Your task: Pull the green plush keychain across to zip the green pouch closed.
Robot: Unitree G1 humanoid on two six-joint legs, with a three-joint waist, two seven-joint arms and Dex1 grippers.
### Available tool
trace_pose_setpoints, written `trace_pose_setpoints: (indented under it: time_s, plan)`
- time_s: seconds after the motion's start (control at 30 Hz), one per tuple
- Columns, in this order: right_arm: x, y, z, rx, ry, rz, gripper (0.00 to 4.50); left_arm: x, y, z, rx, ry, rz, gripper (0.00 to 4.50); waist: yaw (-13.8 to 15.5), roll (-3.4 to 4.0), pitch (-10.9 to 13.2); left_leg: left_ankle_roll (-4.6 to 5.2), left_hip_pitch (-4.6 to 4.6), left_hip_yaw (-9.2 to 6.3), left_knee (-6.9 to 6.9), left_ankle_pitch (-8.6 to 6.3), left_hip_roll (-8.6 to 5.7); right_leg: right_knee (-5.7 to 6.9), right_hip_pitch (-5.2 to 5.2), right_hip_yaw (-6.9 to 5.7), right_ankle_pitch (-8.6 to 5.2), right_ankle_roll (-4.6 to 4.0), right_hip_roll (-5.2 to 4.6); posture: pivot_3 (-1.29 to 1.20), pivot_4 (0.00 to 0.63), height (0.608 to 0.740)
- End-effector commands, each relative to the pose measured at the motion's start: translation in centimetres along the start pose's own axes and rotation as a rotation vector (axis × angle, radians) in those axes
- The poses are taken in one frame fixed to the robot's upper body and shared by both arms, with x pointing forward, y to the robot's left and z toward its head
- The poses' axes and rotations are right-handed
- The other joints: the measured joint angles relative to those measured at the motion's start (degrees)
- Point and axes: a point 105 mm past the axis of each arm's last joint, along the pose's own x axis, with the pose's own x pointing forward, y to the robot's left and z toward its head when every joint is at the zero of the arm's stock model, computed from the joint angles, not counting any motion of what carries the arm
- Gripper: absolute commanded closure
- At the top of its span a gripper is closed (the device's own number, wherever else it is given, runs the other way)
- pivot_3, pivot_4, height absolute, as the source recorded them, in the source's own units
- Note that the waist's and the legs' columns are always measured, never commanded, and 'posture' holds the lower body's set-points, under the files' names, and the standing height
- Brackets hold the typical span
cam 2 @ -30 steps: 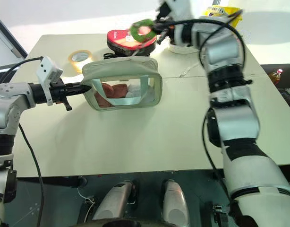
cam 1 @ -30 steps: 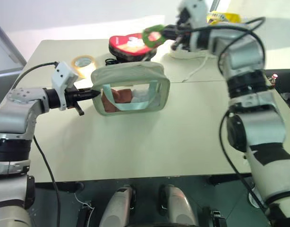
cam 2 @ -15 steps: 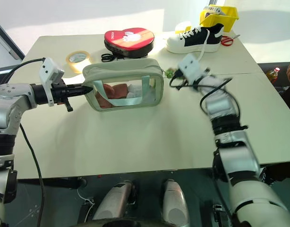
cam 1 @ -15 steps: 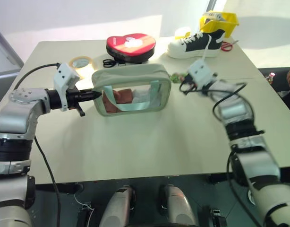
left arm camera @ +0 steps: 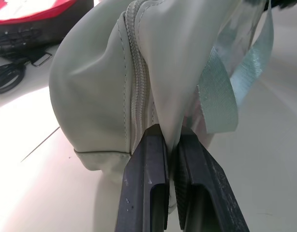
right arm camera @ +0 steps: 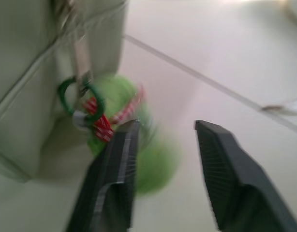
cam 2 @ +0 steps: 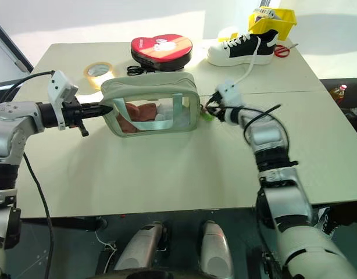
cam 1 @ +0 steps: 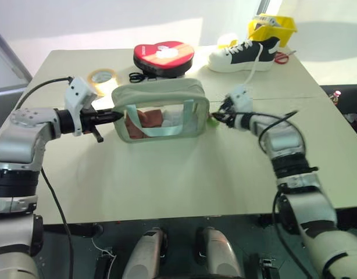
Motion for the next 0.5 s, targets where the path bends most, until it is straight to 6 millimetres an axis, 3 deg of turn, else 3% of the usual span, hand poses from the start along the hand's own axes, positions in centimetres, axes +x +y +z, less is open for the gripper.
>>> trace_pose_setpoints:
  time_s: [0.03, 0.07, 0.2, 0.23, 0.37, 0.5]
  plan:
    - [-3.4, -2.0, 5.2, -0.126, -0.100, 0.047, 0.40, -1.4, 1.3, 2.2, 0.034, -0.064, 0.047, 2.85, 0.00, -0.01, 0.00, 0.01, 0.01, 0.00, 0.00, -0.01, 0.00, -0.02, 0.02, 0.00, 0.00, 0.00, 0.00, 0.00, 0.150, 0.740]
    - [-4.4, -2.2, 6.0, -0.159, -0.102, 0.080, 0.00, -1.8, 1.5, 2.4, 0.022, -0.074, 0.046, 2.36, -0.05, -0.01, -0.01, 0.02, 0.00, 0.00, -0.02, -0.01, 0.01, -0.04, 0.01, 0.00, 0.00, 0.00, 0.00, 0.00, 0.150, 0.740]
    - [-6.9, -0.4, 8.5, -0.159, -0.154, 0.273, 0.00, -3.7, 1.8, 3.5, -0.037, -0.118, 0.028, 0.23, -0.55, -0.02, -0.01, 0.07, 0.00, 0.03, -0.04, -0.05, 0.06, -0.11, 0.01, 0.00, -0.01, 0.01, 0.00, 0.00, 0.150, 0.740]
    - [-7.6, 0.5, 9.2, -0.155, -0.171, 0.337, 0.00, -4.3, 2.1, 4.0, -0.051, -0.131, 0.038, 0.05, -0.62, -0.02, 0.00, 0.07, 0.00, 0.04, -0.05, -0.06, 0.08, -0.12, 0.01, 0.00, -0.01, 0.01, -0.01, 0.00, 0.150, 0.740]
    - [-9.7, 3.4, 11.3, -0.140, -0.232, 0.502, 0.00, -7.0, 2.5, 6.6, -0.107, -0.209, 0.038, 0.05, -0.36, -0.02, 0.01, 0.07, -0.01, 0.04, -0.02, -0.06, 0.16, -0.10, -0.02, 0.01, -0.02, 0.02, -0.02, 0.00, 0.150, 0.740]
    - [-9.9, 4.2, 11.8, -0.114, -0.264, 0.502, 0.00, -8.5, 2.4, 7.3, -0.107, -0.233, 0.047, 0.05, 0.01, -0.03, 0.01, 0.03, -0.02, 0.04, -0.02, -0.10, 0.14, -0.31, 0.05, 0.01, -0.06, 0.10, -0.06, 0.00, 0.150, 0.740]
